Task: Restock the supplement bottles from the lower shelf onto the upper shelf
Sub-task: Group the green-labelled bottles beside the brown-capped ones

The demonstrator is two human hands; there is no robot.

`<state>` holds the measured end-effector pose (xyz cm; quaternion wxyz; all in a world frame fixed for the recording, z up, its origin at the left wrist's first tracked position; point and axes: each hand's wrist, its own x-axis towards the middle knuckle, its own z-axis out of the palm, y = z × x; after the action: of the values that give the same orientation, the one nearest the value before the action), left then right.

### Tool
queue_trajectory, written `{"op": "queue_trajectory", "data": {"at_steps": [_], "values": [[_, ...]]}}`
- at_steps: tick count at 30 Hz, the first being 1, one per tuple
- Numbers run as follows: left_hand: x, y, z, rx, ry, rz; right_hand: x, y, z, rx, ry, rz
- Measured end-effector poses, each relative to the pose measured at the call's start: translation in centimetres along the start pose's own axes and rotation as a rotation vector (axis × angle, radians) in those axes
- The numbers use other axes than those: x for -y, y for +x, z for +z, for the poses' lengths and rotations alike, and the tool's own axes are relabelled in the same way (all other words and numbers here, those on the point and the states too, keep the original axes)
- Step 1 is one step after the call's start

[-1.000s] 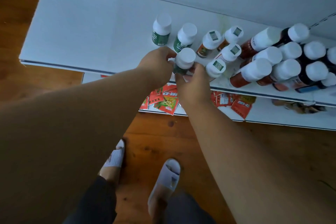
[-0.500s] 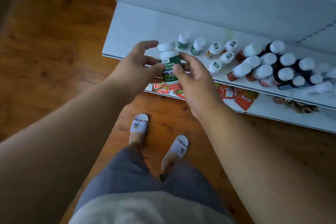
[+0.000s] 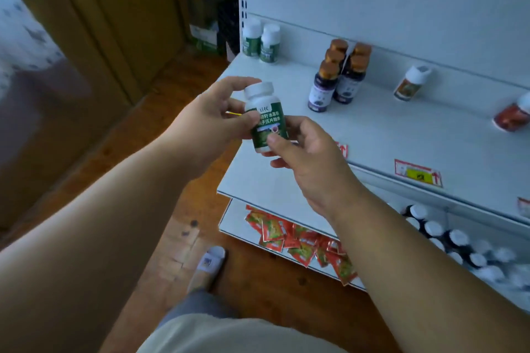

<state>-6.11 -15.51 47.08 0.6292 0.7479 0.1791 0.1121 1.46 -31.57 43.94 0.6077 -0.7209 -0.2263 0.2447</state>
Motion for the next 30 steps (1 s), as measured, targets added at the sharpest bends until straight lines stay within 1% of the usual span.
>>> {"op": "queue_trajectory", "data": {"at_steps": [5, 10, 14, 17, 20, 23, 27, 30], "values": [[-0.9, 6.2, -4.5, 0.064, 0.044, 0.077, 2.6, 6.3, 2.0, -0.102, -0.190, -0.051], [-0.5, 13.9, -8.0, 0.137, 0.238, 0.144, 3.9, 12.9, 4.9, -0.236, -0.371, 0.058], [1.5, 18.3, -9.1, 0.168, 0.346, 0.146, 2.6, 17.5, 6.7, -0.291, -0.482, 0.139], [3.2, 21.4, -9.5, 0.162, 0.387, 0.153, 1.5, 20.9, 7.7, -0.335, -0.513, 0.177], [4.7, 24.2, -9.9, 0.123, 0.428, 0.149, 0.7, 24.2, 8.4, -0.386, -0.599, 0.182], [5.9, 26.4, -10.1, 0.125, 0.475, 0.163, -0.1, 26.7, 8.9, -0.414, -0.664, 0.188], [6.5, 29.4, -9.9, 0.117, 0.534, 0.208, -0.6, 29.4, 8.9, -0.479, -0.690, 0.202], [6.6, 31.3, -9.8, 0.096, 0.557, 0.217, -0.5, 31.3, 8.7, -0.495, -0.705, 0.218]]}}
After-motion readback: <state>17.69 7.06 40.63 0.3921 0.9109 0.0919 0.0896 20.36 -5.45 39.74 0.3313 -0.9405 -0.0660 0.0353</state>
